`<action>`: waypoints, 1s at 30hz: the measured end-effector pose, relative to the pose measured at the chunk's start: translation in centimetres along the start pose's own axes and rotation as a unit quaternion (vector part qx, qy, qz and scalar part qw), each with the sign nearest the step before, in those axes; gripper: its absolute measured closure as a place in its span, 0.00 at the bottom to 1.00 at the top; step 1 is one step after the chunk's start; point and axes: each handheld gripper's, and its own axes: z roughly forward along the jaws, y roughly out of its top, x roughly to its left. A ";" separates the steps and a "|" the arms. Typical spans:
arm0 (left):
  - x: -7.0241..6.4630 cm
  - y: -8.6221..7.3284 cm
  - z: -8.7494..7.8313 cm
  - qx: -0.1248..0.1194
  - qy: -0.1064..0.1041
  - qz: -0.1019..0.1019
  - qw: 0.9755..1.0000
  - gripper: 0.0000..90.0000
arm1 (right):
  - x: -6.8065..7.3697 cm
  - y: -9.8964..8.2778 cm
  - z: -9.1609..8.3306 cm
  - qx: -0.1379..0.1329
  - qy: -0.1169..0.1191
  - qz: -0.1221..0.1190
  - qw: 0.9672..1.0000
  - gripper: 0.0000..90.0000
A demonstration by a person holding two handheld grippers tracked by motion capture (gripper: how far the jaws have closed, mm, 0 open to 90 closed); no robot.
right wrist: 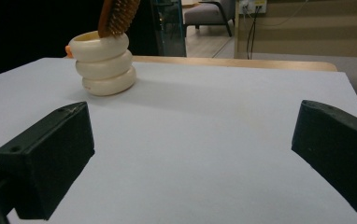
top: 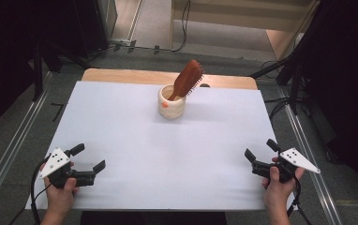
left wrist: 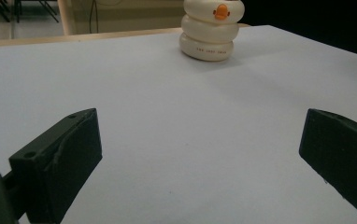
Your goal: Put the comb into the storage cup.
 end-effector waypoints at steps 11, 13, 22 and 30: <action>0.0 0.0 0.0 -0.001 0.001 0.000 1.000 0.00 | -1.0 -1.1 -1.8 0.004 -0.013 0.004 1.000 0.00; 0.0 0.0 0.0 -0.001 0.001 -0.001 1.000 0.00 | -1.3 -1.3 -2.3 0.001 -0.016 0.006 1.000 0.00; 0.0 0.0 -0.1 -0.003 0.001 0.000 1.000 0.00 | -1.7 -2.1 -3.1 0.005 -0.018 0.003 1.000 0.00; 0.2 0.0 -0.2 -0.004 0.001 -0.003 1.000 0.00 | -1.7 -2.8 -3.6 0.006 -0.016 0.000 1.000 0.00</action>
